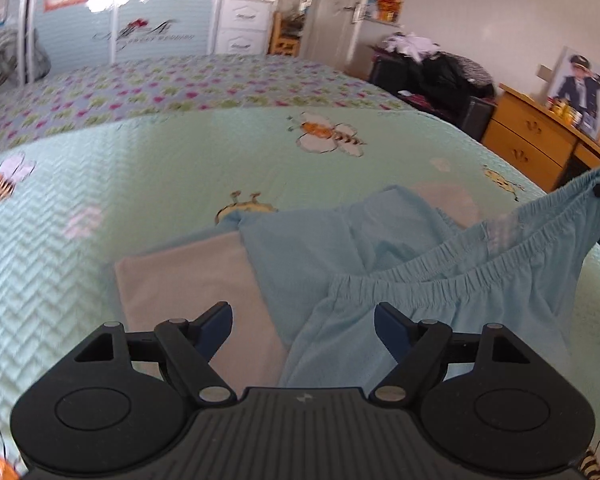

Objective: Fold clothes

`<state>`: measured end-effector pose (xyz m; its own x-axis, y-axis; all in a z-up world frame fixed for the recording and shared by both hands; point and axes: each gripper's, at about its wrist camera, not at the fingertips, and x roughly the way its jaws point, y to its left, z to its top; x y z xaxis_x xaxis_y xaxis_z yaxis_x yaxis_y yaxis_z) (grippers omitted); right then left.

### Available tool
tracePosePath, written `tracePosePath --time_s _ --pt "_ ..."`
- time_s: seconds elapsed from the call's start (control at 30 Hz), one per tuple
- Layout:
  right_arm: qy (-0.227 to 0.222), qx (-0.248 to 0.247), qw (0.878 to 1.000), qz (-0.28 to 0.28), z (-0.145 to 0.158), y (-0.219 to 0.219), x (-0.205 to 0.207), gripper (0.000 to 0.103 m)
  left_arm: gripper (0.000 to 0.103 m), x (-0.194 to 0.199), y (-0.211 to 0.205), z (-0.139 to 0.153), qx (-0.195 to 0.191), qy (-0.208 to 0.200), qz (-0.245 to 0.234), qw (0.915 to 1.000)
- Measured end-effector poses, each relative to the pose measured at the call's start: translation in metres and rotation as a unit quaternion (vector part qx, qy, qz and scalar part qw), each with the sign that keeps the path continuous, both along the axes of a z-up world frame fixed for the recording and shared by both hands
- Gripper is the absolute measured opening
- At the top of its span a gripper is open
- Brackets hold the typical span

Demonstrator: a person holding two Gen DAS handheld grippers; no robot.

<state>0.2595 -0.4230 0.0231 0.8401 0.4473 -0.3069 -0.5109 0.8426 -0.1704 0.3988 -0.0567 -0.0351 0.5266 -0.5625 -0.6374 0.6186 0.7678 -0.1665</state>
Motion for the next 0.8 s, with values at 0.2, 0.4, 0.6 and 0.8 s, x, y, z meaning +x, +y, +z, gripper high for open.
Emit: tracePosePath --time_s 0.2,0.4,0.6,0.8 --pt "-0.022 0.013 1.000 0.002 0.011 -0.006 -0.017 0.004 0.081 0.000 -0.034 0.005 0.044 -0.036 -0.122 0.9908" --pt "-0.017 0.029 0.999 -0.009 0.008 -0.010 -0.019 0.004 0.081 0.018 -0.063 -0.005 0.028 0.027 -0.190 0.9810" --pt "-0.012 0.036 0.999 -0.013 0.001 -0.015 -0.022 0.004 0.081 0.024 -0.086 -0.022 0.074 0.023 -0.209 0.9748" --pt "-0.004 0.049 0.999 -0.019 -0.004 -0.019 -0.022 0.004 0.081 0.029 -0.090 -0.028 0.072 0.042 -0.219 0.9722"
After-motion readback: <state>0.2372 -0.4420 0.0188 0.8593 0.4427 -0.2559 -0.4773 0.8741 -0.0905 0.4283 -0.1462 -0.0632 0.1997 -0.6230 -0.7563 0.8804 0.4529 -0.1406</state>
